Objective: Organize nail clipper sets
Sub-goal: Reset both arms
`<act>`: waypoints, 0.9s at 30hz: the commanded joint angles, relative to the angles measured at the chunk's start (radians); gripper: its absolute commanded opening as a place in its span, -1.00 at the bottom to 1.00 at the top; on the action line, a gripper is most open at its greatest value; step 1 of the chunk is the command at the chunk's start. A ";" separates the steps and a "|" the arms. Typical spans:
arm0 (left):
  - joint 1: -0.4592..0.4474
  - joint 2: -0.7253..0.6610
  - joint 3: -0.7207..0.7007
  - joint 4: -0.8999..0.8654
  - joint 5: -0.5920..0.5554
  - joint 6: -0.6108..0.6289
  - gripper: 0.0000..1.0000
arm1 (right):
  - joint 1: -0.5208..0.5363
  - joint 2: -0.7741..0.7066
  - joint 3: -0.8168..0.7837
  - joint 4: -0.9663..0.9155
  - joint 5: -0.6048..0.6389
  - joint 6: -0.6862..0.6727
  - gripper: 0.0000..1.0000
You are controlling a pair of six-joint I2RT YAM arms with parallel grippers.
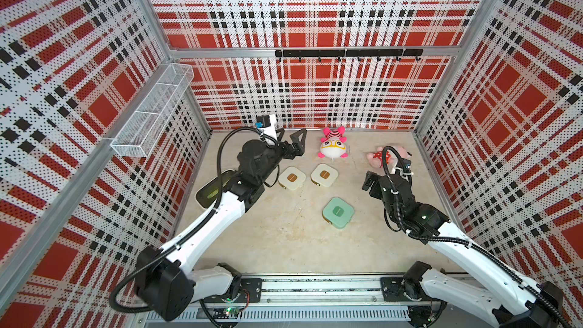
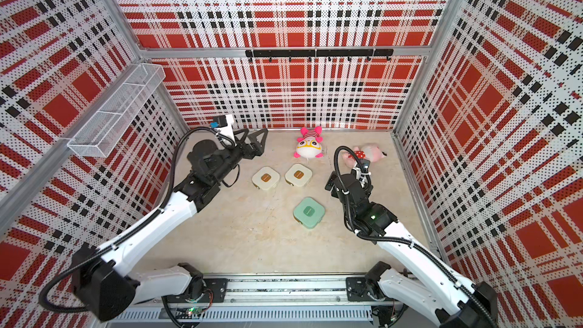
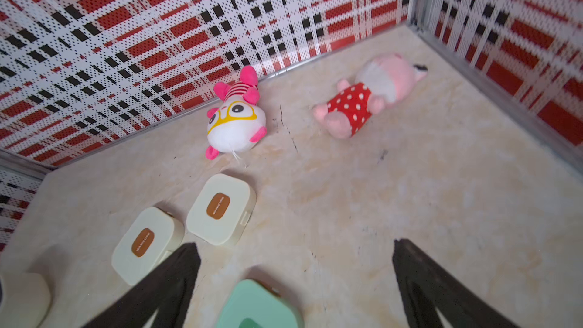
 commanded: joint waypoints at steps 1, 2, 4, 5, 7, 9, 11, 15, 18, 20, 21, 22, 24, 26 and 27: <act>0.038 -0.052 -0.152 0.232 -0.218 0.051 0.97 | -0.021 0.025 0.012 0.205 0.073 -0.295 1.00; 0.067 -0.049 -0.172 0.252 -0.226 0.067 0.96 | -0.050 0.048 0.001 0.265 0.066 -0.331 0.99; 0.118 -0.015 -0.219 0.253 -0.342 0.052 0.96 | -0.121 0.108 -0.035 0.361 0.074 -0.359 0.99; 0.158 0.006 -0.265 0.268 -0.386 0.036 0.96 | -0.161 0.139 -0.063 0.411 0.061 -0.376 0.99; 0.214 0.032 -0.395 0.363 -0.447 0.073 0.96 | -0.233 0.196 -0.112 0.485 0.031 -0.388 1.00; 0.237 0.057 -0.522 0.497 -0.532 0.153 0.96 | -0.286 0.240 -0.158 0.530 0.025 -0.387 1.00; 0.244 0.090 -0.604 0.581 -0.605 0.242 0.96 | -0.319 0.268 -0.224 0.621 0.044 -0.428 1.00; 0.316 0.142 -0.661 0.701 -0.607 0.282 0.96 | -0.358 0.320 -0.344 0.822 0.072 -0.481 1.00; 0.374 0.187 -0.618 0.698 -0.546 0.276 0.96 | -0.382 0.365 -0.432 1.028 0.061 -0.492 1.00; 0.403 0.194 -0.602 0.675 -0.529 0.258 0.96 | -0.398 0.411 -0.485 1.171 0.033 -0.512 1.00; 0.410 0.191 -0.601 0.659 -0.513 0.267 0.96 | -0.404 0.443 -0.499 1.241 0.034 -0.537 1.00; 0.409 0.187 -0.599 0.649 -0.496 0.286 0.96 | -0.405 0.454 -0.490 1.237 0.038 -0.554 0.99; 0.404 0.193 -0.623 0.619 -0.488 0.329 0.96 | -0.409 0.481 -0.497 1.324 -0.009 -0.592 1.00; 0.424 0.215 -0.680 0.624 -0.505 0.262 0.96 | -0.409 0.526 -0.503 1.417 -0.028 -0.655 1.00; 0.438 0.207 -0.691 0.650 -0.488 0.253 0.96 | -0.410 0.536 -0.489 1.396 -0.037 -0.657 1.00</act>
